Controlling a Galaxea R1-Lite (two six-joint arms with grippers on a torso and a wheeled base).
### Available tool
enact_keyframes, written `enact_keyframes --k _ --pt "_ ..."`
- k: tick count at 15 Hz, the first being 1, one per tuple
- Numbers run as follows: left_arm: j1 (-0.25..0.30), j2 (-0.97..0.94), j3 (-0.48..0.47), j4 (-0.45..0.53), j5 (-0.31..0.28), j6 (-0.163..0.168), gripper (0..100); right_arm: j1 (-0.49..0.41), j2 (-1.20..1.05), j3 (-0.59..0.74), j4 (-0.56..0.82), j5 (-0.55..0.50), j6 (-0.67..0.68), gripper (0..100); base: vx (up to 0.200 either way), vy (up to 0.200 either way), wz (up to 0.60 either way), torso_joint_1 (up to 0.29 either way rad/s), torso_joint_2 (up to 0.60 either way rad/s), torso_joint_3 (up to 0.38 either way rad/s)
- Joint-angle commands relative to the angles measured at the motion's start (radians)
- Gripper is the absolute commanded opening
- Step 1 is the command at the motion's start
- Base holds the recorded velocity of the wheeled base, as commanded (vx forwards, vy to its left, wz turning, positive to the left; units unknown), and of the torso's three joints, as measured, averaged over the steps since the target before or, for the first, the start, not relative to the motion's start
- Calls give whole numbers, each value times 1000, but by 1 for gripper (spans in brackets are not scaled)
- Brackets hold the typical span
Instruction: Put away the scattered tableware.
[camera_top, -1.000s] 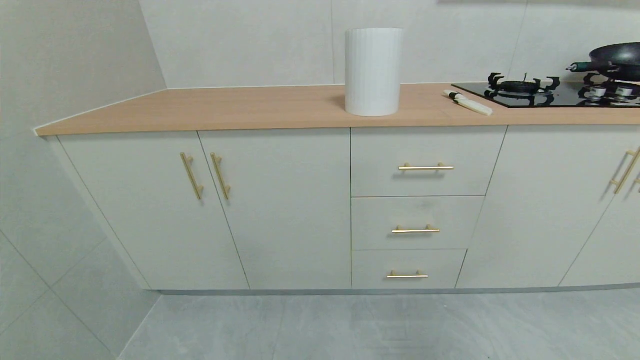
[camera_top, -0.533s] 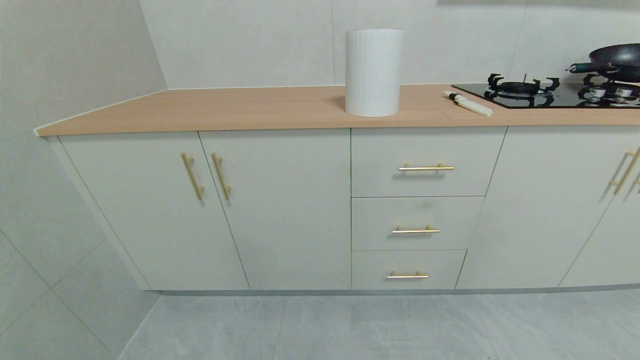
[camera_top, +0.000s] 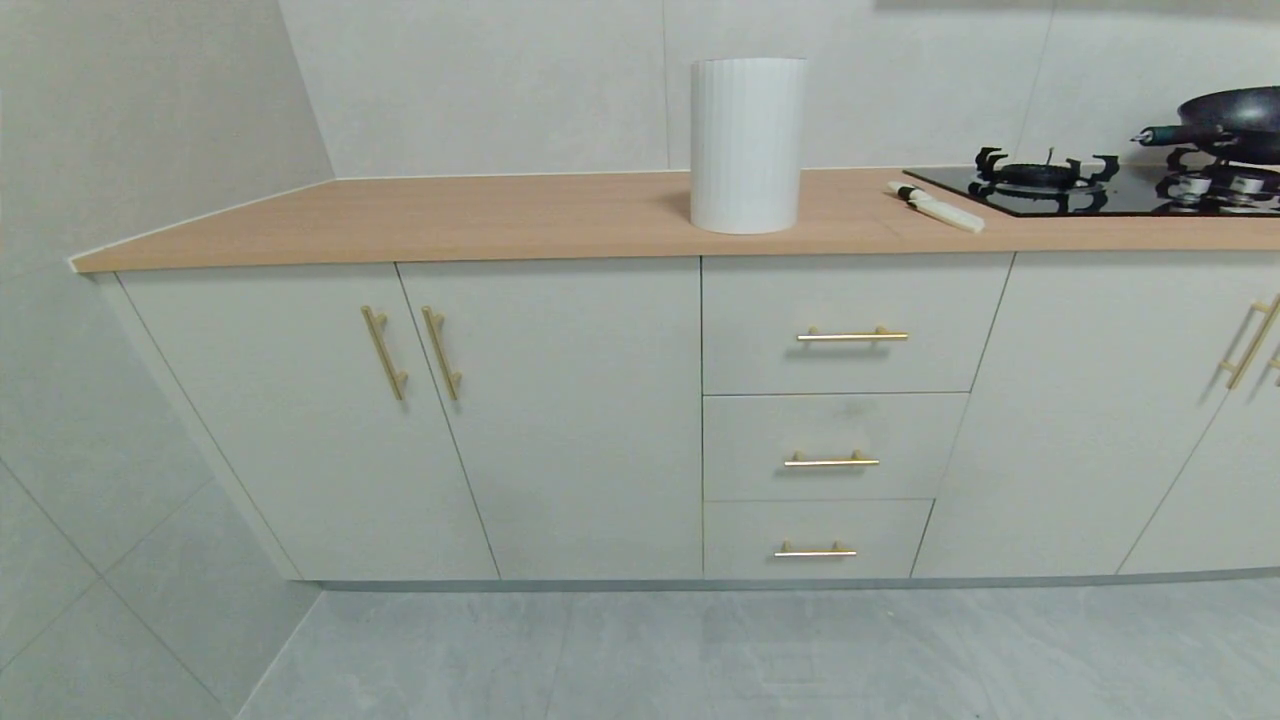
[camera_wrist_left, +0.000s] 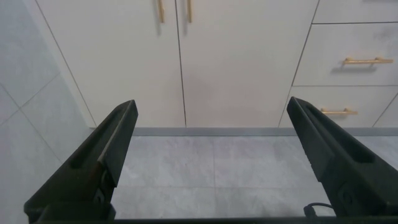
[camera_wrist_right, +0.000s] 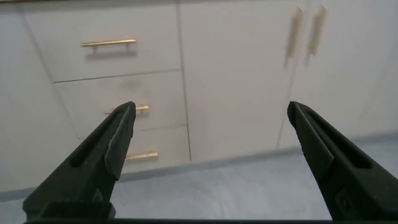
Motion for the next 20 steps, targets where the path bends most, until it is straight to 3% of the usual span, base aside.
enact_keyframes --k 1,6,14,20 --pt "0 2 0 0 0 0 100 0 0 44 33 13 -6 100 0 0 0 0 0 0" --pt "0 2 0 0 0 0 100 1 2 42 114 120 18 100 0 0 0 0 0 0" --pt "0 2 0 0 0 0 100 1 0 42 111 119 57 100 0 0 0 0 0 0" --pt "0 2 0 0 0 0 100 1 0 42 111 119 55 100 200 0 0 4 1 2"
